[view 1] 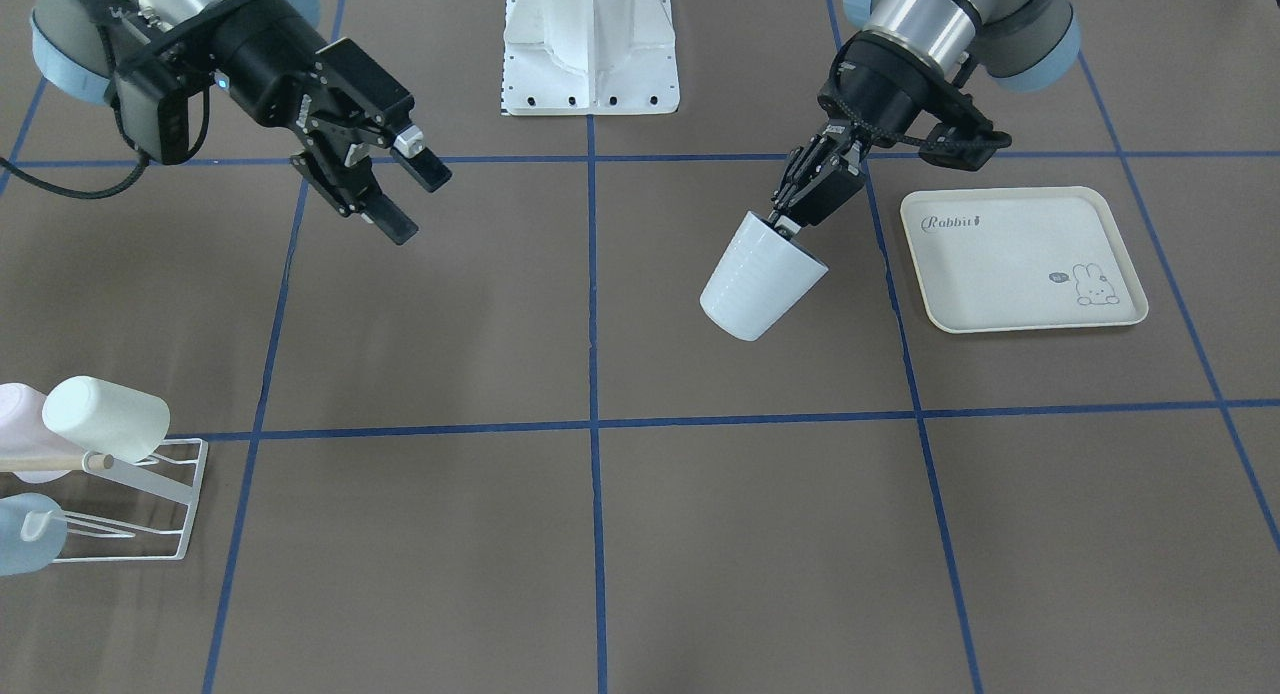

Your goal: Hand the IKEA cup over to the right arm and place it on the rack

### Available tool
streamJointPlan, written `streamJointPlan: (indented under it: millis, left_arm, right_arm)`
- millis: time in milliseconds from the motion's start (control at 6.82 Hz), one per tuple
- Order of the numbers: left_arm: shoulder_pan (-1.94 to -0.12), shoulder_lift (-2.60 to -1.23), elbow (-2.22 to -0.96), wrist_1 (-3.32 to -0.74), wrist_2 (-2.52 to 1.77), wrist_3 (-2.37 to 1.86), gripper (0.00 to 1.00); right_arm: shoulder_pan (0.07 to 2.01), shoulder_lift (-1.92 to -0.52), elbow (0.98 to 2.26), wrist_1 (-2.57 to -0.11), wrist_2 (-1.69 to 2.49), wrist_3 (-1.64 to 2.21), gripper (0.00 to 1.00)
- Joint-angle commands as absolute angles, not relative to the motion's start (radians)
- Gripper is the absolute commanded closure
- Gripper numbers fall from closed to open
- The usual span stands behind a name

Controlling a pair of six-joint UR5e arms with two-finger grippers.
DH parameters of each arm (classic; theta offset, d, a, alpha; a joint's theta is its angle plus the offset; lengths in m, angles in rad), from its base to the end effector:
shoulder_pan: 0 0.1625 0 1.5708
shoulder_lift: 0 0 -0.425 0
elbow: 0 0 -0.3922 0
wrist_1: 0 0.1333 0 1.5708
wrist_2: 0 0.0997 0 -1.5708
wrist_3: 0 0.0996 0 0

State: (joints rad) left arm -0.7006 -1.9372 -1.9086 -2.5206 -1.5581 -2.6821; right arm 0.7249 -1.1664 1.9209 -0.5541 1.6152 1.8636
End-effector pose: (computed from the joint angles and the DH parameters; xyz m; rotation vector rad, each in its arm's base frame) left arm 0.3277 -0.4524 0.1977 -0.3666 1.8129 -1.3465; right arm -0.3118 -0.4483 0.1671 0.3587 -1.7886 0.6909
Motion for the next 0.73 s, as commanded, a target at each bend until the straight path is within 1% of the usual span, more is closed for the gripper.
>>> streamJointPlan:
  millis: [0, 147, 293, 440, 586]
  left_arm:
    - [-0.66, -1.937, -1.885, -2.73, -1.455, -2.869, 1.0]
    - [-0.606, -1.939, -1.872, -2.823, -1.349, -2.91, 1.0]
    - [-0.566, -1.939, -1.832, -2.933, -1.279, -2.943, 1.0]
    - [-0.533, -1.944, -1.794, -3.054, -1.216, -2.965, 1.0]
    - [-0.485, -1.95, -1.764, -3.121, -1.156, -2.962, 1.0]
  right_arm:
    - [0.614, -1.15, 1.887, -0.407, 1.464, 1.899, 0.0]
    - [0.588, -1.149, 1.87, -0.352, 1.419, 1.908, 0.0]
    - [0.571, -1.141, 1.846, -0.297, 1.396, 1.916, 0.0]
    - [0.56, -1.135, 1.838, -0.267, 1.379, 1.917, 0.0]
    - [0.554, -1.128, 1.838, -0.267, 1.368, 1.933, 0.0]
